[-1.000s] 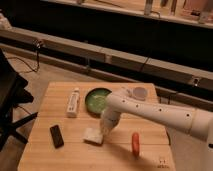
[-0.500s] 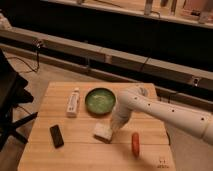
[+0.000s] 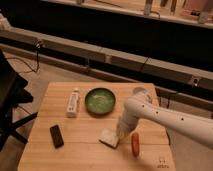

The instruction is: Wipe the white sponge on the table

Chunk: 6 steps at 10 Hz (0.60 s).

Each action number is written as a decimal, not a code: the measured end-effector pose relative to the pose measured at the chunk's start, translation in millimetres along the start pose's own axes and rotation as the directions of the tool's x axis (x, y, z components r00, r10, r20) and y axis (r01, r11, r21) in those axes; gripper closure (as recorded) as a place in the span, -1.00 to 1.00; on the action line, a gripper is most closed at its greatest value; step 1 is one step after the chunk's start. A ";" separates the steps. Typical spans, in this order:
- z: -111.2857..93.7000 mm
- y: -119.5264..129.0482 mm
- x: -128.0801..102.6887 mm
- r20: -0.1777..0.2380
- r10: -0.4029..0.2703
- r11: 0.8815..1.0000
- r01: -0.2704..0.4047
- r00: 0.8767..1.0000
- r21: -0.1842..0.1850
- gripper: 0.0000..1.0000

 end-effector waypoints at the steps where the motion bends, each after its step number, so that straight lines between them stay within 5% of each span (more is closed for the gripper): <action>1: 6.3 -4.5 -10.8 0.012 -0.020 1.000 0.020 1.000 -0.005 1.00; 6: 14.6 -44.3 -87.3 0.033 -0.204 0.979 0.204 0.979 -0.015 1.00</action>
